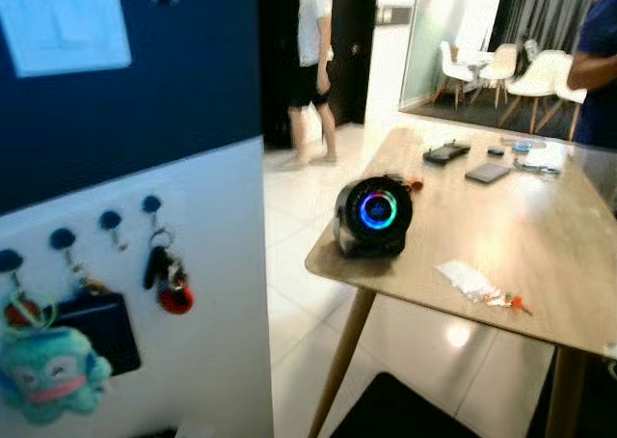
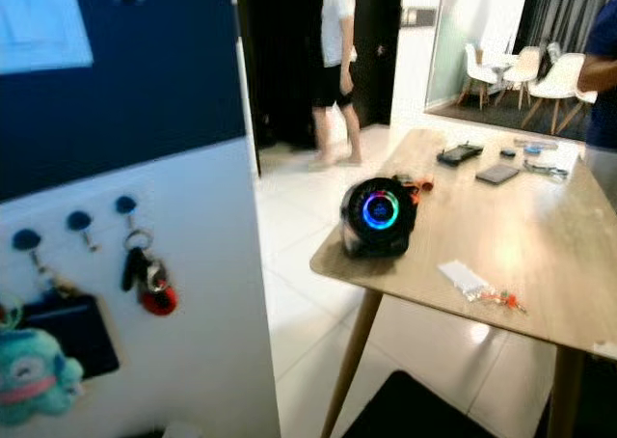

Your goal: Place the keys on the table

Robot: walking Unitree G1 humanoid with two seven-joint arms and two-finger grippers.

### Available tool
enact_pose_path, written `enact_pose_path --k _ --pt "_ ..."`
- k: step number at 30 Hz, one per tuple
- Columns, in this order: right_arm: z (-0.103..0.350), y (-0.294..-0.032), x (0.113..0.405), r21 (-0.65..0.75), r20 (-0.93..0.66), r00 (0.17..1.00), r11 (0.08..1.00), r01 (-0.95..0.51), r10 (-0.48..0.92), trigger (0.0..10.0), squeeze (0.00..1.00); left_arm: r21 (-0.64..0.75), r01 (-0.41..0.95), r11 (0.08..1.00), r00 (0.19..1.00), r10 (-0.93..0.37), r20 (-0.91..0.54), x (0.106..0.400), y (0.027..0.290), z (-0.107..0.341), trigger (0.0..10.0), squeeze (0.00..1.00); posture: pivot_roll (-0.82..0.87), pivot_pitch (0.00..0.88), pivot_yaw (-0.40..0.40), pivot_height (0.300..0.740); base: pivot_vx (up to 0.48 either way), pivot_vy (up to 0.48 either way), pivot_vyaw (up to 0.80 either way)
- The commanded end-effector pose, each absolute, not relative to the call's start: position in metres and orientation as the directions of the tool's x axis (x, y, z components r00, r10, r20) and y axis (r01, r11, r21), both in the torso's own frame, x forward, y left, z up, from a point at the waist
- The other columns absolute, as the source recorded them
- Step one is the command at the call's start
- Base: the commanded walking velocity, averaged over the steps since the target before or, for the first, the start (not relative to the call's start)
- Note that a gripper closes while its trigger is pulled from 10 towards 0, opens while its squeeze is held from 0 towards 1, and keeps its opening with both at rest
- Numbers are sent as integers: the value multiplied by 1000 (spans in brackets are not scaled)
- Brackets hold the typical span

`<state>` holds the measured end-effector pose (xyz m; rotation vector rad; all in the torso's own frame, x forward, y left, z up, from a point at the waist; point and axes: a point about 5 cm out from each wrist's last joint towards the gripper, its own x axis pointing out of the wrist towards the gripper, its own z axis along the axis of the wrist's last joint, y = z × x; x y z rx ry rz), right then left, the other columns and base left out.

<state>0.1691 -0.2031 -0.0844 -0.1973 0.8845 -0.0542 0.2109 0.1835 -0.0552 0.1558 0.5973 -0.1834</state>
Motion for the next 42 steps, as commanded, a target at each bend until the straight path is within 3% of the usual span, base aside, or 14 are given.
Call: enact_pose_path --k 1,6,33,42 --pt "-88 -199 163 -179 -777 619 983 -37 -118 10000 0 91 209 974 802 -117 -586 206 186 -58 10000 0 9 0 27 740 0 -480 0" --pt "-89 -200 162 -181 -783 611 983 -38 -120 10000 0 92 208 974 802 -116 -586 206 187 -58 10000 0 9 0 27 740 0 -463 0" --pt "-91 -202 156 -175 -790 598 985 -10 -134 10000 0 96 220 971 807 -126 -576 213 184 -55 10000 0 5 2 42 740 0 0 0" --pt "-90 -203 158 -174 -791 596 985 -7 -135 10000 0 95 218 971 809 -125 -574 213 184 -55 10000 0 3 4 37 740 0 0 -677"
